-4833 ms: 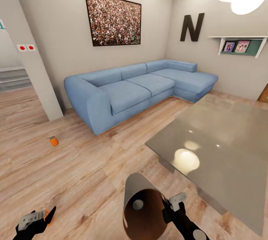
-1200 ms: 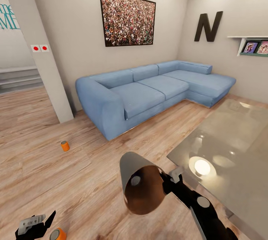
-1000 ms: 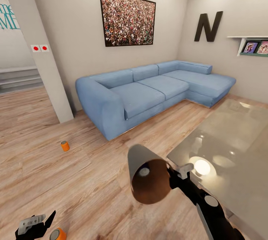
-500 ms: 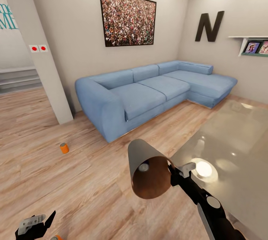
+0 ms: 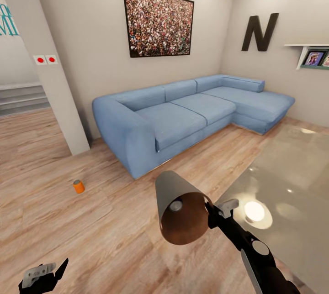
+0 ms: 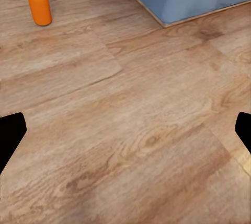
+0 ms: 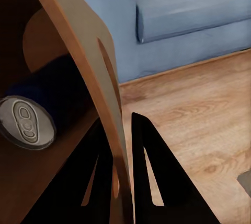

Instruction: Put the three can of soda from the living room inside the tash can in the kitchen.

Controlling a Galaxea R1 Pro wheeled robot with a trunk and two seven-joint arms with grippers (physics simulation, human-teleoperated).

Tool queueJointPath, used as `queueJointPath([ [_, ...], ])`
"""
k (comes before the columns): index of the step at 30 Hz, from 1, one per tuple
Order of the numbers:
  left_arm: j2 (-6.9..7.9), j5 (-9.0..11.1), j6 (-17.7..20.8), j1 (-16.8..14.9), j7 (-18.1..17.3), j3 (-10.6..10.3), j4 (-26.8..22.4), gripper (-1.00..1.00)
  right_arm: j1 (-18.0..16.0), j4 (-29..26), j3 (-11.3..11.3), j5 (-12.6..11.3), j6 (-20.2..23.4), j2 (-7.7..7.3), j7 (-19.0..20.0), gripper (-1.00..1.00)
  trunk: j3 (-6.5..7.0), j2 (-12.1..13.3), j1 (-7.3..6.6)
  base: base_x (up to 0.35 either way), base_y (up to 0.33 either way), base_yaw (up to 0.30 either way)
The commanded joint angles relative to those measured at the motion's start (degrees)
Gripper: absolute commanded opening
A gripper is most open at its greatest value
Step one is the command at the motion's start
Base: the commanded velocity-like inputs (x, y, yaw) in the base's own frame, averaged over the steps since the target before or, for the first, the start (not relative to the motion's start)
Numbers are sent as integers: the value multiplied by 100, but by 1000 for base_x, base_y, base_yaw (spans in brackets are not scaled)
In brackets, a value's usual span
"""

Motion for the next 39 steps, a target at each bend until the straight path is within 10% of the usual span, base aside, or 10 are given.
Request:
queueJointPath([
  [1, 0, -4, 8, -1, 2, 3, 3, 100, -2, -14, 0, -70, 8, 2, 39, -100, 1, 0, 0, 36, 211, 0],
  [6, 0, -1, 320, -6, 103, 1, 2, 100, -2, -13, -6, -59, 11, 2, 31, -100, 1, 0, 0, 111, 216, 0],
  [15, 144, -89, 4238, -501, 1530, -23, -56, 100, -2, -19, -9, -76, 41, 1, 23, -100, 1, 0, 0, 46, 50, 0],
  [19, 187, -591, 6002, -1263, 1725, -35, -50, 100, -2, -22, -3, -75, 43, 2, 22, -100, 1, 0, 0, 6, 7, 0],
  [27, 182, -976, 6629, -1658, 1812, -28, -48, 100, -2, -19, 1, -73, 45, 7, 22, -100, -35, -81, 44, 1, 1, 0],
  [39, 168, -972, 6146, -1732, 1820, -13, -59, 100, -2, -19, 91, -73, 51, 10, 15, -100, -251, -562, 307, 0, 0, 0],
])
